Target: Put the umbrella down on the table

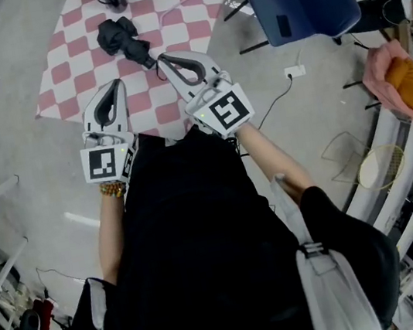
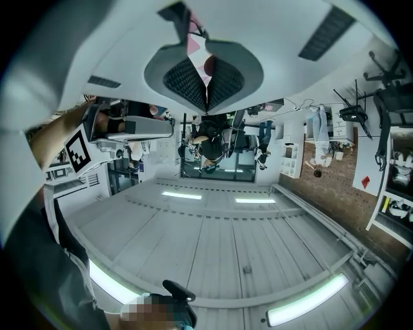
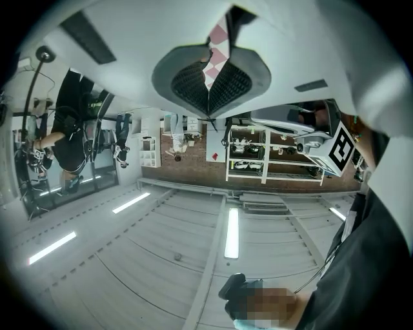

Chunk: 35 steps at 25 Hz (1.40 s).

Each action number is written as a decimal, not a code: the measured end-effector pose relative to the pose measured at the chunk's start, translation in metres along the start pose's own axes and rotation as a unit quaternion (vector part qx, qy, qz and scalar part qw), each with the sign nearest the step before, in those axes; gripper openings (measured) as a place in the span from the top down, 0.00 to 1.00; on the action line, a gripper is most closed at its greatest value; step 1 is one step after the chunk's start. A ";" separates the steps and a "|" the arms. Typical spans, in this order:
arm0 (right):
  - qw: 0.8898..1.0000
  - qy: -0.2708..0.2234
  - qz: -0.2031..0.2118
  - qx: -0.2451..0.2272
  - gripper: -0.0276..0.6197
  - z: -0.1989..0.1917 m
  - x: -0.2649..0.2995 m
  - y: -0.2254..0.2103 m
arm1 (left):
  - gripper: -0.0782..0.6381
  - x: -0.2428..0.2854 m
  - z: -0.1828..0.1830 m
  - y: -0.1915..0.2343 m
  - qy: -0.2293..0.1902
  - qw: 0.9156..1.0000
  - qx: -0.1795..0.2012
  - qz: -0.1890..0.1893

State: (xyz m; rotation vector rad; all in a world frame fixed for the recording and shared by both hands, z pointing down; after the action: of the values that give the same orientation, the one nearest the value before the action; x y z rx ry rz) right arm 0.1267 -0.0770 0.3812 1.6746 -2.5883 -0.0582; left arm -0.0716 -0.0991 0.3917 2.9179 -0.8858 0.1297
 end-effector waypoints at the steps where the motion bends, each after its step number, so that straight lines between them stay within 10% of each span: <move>1: 1.000 0.003 0.003 -0.001 0.93 -0.003 0.000 0.003 | 0.87 -0.001 -0.001 0.000 0.000 1.000 0.000 0.001; 35: 0.999 0.038 0.018 0.029 0.93 -0.022 0.004 0.001 | 0.87 0.009 -0.017 0.003 0.019 1.000 -0.016 0.012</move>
State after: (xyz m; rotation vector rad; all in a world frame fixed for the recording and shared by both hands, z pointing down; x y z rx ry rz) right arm 0.1260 -0.0809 0.4037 1.6131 -2.5876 0.0810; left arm -0.0667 -0.1048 0.4093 2.8659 -0.9098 0.1694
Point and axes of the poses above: the fingertips, and each gripper's own axes: x forward along the fingers, y to its left, z out of its top, the point moved 9 cm from there along -x, backward along the fingers, and after that the axes turned 7 degrees about -z, right-handed, at the moved point
